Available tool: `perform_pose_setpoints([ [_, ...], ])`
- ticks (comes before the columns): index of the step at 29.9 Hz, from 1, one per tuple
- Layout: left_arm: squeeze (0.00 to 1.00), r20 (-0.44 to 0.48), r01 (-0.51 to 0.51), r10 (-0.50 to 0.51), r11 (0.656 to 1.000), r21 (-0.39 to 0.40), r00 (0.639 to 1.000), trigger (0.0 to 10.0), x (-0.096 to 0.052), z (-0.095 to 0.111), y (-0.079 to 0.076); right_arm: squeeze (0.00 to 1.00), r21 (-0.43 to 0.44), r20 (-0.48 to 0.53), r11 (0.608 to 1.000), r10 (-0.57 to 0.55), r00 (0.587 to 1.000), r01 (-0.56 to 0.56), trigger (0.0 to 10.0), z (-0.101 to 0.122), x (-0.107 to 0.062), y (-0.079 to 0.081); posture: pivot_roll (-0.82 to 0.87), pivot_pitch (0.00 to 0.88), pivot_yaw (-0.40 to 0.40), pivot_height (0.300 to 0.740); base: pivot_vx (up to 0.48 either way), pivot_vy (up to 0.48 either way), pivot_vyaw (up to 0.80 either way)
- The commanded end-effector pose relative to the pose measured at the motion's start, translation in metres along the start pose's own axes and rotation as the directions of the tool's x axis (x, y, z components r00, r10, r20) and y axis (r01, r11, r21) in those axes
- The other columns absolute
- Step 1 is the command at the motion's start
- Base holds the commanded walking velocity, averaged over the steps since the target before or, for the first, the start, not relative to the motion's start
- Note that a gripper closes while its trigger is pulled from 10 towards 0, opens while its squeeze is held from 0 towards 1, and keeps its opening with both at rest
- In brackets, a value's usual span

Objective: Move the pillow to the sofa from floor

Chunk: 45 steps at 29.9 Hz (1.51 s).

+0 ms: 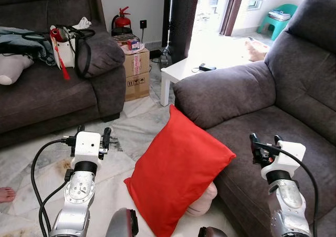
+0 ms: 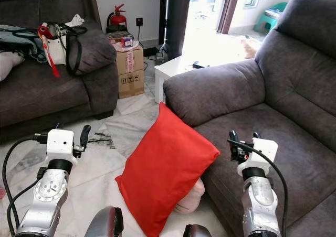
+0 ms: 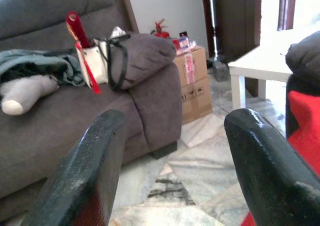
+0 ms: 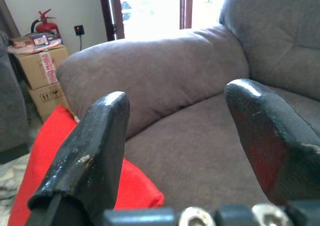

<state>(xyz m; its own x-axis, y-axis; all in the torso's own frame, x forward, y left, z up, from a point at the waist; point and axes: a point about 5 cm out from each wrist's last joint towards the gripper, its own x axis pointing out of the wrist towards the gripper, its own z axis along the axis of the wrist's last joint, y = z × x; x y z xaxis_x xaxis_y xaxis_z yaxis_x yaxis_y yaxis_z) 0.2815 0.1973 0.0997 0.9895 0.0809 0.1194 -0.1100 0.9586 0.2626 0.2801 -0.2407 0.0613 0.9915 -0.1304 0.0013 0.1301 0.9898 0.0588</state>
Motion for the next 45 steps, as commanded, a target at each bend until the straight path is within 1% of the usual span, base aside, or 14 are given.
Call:
perform_pose_setpoints([
  [1, 0.00, 0.002, 0.036, -0.036, 0.999, -0.019, 0.999, 10.0, -0.002, -0.001, -0.008, 0.00, 0.012, 0.016, 1.000, 0.004, 1.000, -0.004, 10.0, 0.003, 0.005, 0.004, -0.04, 0.000, -0.055, 0.631, 0.000, 0.000, 0.00],
  [10, 0.00, -0.001, 0.034, -0.034, 0.999, -0.032, 0.999, 10.0, -0.001, 0.000, -0.010, 0.00, 0.026, 0.017, 0.999, 0.019, 1.000, -0.020, 10.0, 0.002, 0.005, 0.009, -0.04, 0.000, -0.051, 0.631, 0.000, 0.000, 0.00],
  [14, 0.00, -0.004, 0.026, -0.027, 0.999, -0.039, 1.000, 10.0, -0.001, 0.000, -0.011, 0.00, 0.036, 0.015, 0.999, 0.039, 0.999, -0.039, 10.0, 0.000, 0.004, 0.015, -0.04, 0.000, -0.051, 0.631, 0.000, 0.000, 0.00],
  [25, 0.00, -0.002, 0.026, -0.026, 0.999, -0.042, 1.000, 10.0, 0.000, 0.001, -0.012, 0.00, 0.041, 0.006, 0.997, 0.064, 0.998, -0.065, 10.0, -0.001, 0.006, 0.021, -0.04, 0.000, -0.054, 0.631, 0.000, 0.000, 0.00],
  [29, 0.00, 0.000, 0.024, -0.024, 0.999, -0.043, 1.000, 10.0, 0.000, 0.001, -0.012, 0.00, 0.046, 0.012, 0.996, 0.074, 0.997, -0.075, 10.0, -0.001, 0.007, 0.023, -0.04, 0.000, -0.053, 0.631, 0.246, 0.000, -0.49],
  [42, 0.00, 0.005, 0.020, -0.020, 0.999, -0.044, 1.000, 10.0, 0.000, 0.001, -0.013, 0.00, 0.040, 0.013, 0.996, 0.084, 0.996, -0.084, 10.0, -0.001, 0.006, 0.024, -0.04, 0.000, -0.055, 0.631, 0.263, 0.000, 0.00],
  [45, 0.00, 0.009, 0.020, -0.020, 0.999, -0.043, 1.000, 10.0, 0.001, 0.002, -0.013, 0.00, 0.020, 0.010, 0.994, 0.106, 0.994, -0.106, 10.0, -0.002, 0.005, 0.028, -0.04, 0.000, -0.054, 0.631, 0.274, 0.000, 0.00],
])
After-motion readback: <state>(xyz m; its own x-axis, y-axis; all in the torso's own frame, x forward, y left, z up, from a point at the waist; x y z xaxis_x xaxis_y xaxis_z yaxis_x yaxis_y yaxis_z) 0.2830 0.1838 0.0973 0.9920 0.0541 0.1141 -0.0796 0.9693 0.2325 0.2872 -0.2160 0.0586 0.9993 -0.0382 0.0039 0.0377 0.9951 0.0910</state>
